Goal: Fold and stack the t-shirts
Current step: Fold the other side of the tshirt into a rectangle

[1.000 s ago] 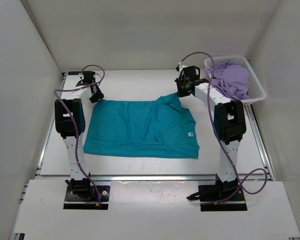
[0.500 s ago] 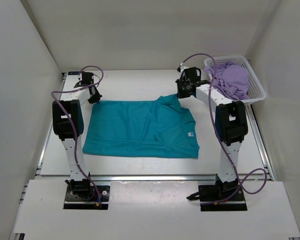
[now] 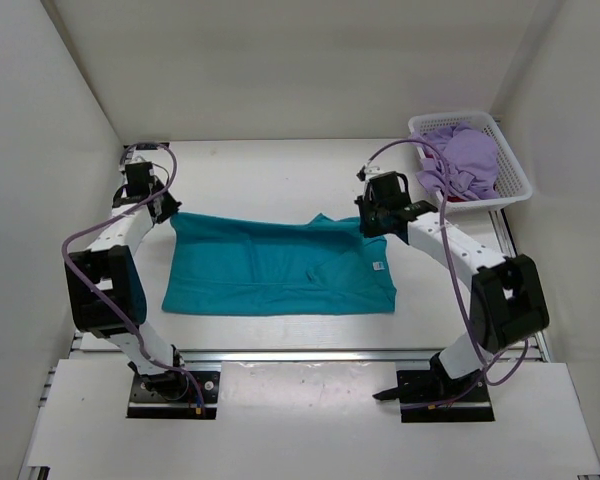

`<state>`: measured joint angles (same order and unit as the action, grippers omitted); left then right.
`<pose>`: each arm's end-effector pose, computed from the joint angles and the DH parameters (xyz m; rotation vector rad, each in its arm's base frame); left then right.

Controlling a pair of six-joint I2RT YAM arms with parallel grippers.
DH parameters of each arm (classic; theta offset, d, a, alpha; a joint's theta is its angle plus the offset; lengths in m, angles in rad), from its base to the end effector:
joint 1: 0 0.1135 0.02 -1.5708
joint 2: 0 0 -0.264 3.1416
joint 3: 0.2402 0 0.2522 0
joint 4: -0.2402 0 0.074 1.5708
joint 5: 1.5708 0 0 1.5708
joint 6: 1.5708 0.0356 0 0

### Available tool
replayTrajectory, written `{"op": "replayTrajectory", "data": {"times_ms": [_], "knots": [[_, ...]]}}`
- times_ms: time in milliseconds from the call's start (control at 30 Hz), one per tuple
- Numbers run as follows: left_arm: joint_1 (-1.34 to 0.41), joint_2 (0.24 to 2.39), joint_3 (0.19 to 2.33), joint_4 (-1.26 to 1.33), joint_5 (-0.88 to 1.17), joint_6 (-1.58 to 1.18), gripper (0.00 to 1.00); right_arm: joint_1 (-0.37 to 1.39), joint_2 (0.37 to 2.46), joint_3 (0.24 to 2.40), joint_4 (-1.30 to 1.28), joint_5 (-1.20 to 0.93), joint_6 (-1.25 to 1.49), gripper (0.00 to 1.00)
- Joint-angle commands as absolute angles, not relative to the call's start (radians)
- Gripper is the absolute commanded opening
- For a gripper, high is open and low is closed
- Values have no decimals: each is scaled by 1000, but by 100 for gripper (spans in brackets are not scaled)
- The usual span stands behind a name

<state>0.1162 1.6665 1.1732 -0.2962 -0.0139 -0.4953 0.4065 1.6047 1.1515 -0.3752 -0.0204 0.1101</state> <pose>0.3640 0.0430 0.2353 -0.7188 2.2547 -0.1675 0.3208 0.1389 0.2433 -0.3662 2.3879 0.2640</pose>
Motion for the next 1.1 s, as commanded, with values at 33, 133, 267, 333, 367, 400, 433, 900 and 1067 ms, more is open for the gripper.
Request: {"op": "replayTrajectory", "data": {"times_ms": [33,133,267,333,367,400,433,900,1067], "knots": [[137,1595,1111,-307,2,-505,0,442,1419,1045,-376,87,136,0],[152,1557,1062,-296,21,-514,0,449,1312,950,-374,109,189,0],[161,1505,1017,-298,38,-528,0,479,1207,853,-403,155,207,0],[153,1479,991,-293,25,-523,0,511,1149,821,-436,182,225,0],[153,1468,976,-304,9,-512,0,512,1128,796,-430,184,230,0],[149,1450,951,-299,2,-506,0,526,1109,767,-431,186,241,0],[150,1444,936,-301,-24,-500,0,529,1103,749,-433,189,248,0],[160,1161,634,-285,-93,-647,43,649,1014,566,-503,218,426,3],[126,1075,644,-253,-129,-698,42,618,993,564,-529,141,427,20]]}}
